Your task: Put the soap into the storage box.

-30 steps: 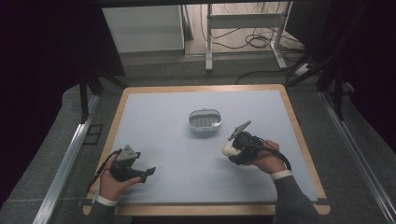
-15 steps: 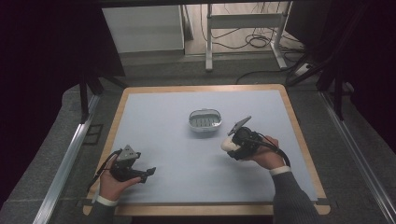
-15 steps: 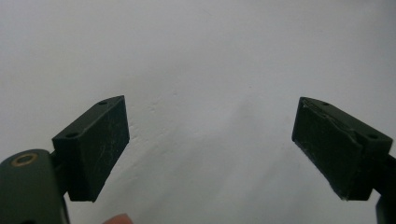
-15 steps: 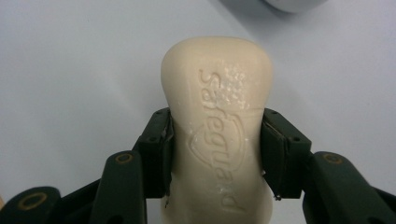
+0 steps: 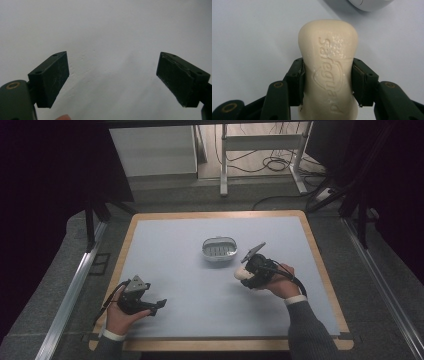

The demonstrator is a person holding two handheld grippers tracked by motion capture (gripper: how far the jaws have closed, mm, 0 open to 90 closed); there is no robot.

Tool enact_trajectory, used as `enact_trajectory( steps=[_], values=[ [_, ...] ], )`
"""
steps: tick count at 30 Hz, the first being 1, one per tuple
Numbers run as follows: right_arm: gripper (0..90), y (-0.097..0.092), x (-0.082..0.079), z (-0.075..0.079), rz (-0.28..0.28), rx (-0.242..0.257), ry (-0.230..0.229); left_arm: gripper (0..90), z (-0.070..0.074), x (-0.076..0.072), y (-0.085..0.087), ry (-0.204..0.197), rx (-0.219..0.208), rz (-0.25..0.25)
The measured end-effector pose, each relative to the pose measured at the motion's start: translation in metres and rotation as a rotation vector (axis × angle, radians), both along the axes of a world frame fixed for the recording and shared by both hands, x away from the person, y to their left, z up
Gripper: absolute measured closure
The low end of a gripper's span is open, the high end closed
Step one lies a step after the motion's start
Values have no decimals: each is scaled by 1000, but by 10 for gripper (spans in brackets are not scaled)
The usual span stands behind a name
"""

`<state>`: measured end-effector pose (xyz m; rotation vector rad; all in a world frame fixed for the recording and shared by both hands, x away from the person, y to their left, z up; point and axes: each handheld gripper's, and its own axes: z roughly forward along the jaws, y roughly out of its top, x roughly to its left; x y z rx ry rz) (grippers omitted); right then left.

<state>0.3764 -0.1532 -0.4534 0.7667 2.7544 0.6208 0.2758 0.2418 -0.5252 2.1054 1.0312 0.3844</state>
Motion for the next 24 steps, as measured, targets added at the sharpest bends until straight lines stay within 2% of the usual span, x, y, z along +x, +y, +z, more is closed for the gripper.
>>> enact_trajectory(
  steps=[10,24],
  values=[
    [494,0,8,1,-22,4,-2,115,0,0,0,5,5,-2],
    [494,10,20,4,-7,10,-14,114,0,0,0,4,6,-4]
  ],
)
